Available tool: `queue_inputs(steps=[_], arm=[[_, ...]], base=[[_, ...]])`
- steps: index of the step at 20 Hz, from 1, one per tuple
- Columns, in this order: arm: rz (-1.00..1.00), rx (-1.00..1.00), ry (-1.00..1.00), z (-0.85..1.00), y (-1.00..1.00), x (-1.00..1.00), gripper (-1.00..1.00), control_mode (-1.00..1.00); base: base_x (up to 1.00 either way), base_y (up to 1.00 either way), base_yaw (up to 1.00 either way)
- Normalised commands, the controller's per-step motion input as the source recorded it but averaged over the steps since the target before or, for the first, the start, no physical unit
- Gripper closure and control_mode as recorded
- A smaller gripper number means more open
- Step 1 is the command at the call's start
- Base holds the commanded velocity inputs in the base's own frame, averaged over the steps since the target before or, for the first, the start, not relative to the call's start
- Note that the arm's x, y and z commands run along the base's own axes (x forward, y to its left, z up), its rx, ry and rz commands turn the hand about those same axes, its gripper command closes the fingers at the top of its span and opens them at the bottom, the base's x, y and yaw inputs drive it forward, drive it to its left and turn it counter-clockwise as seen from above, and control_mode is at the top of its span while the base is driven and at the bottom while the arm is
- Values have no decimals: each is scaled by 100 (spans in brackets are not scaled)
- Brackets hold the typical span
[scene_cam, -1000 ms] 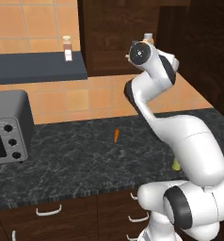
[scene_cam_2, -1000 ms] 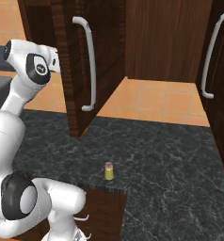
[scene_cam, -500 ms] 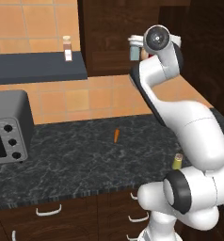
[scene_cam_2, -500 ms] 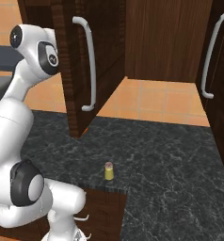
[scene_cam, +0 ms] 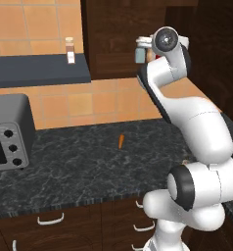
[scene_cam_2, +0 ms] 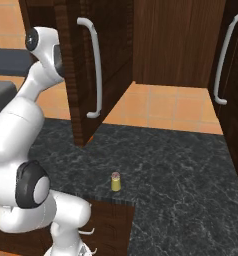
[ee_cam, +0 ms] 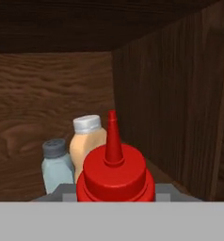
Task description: Put the shaker and condiment bottle from the counter next to their counterparts in the cabinet.
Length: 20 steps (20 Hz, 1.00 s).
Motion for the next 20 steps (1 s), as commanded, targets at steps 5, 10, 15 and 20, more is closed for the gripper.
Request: queue_inputs(steps=[5, 10, 15, 20], arm=[[0, -1, 7, -8, -7, 12, 100, -100], [0, -1, 7, -7, -7, 7, 100, -100], [0, 0, 0, 0, -5, 16, 100, -100], [0, 0, 0, 0, -15, 32, 100, -100]], base=[[0, 0, 0], [0, 0, 0], [0, 0, 0], [0, 0, 0]])
